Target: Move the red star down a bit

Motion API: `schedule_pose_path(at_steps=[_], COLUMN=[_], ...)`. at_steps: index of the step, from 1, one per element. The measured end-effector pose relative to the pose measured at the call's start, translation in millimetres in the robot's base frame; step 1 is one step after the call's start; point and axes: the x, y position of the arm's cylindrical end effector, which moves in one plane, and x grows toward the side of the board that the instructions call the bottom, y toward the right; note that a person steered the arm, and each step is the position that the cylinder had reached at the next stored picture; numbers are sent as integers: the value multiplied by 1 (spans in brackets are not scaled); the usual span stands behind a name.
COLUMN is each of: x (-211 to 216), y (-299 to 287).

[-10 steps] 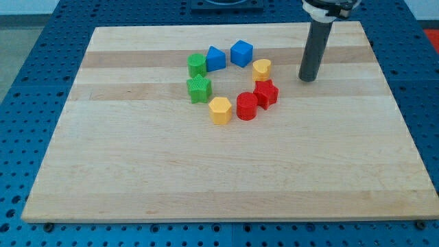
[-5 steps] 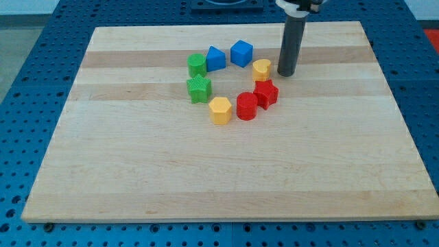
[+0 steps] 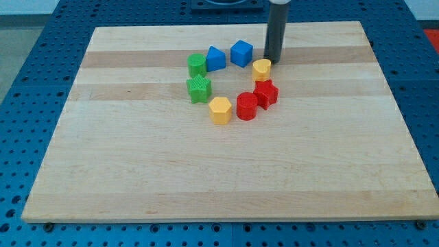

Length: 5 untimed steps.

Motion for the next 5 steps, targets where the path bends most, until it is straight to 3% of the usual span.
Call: schedule_pose_path(at_steps=[5], x=[5], y=[-45])
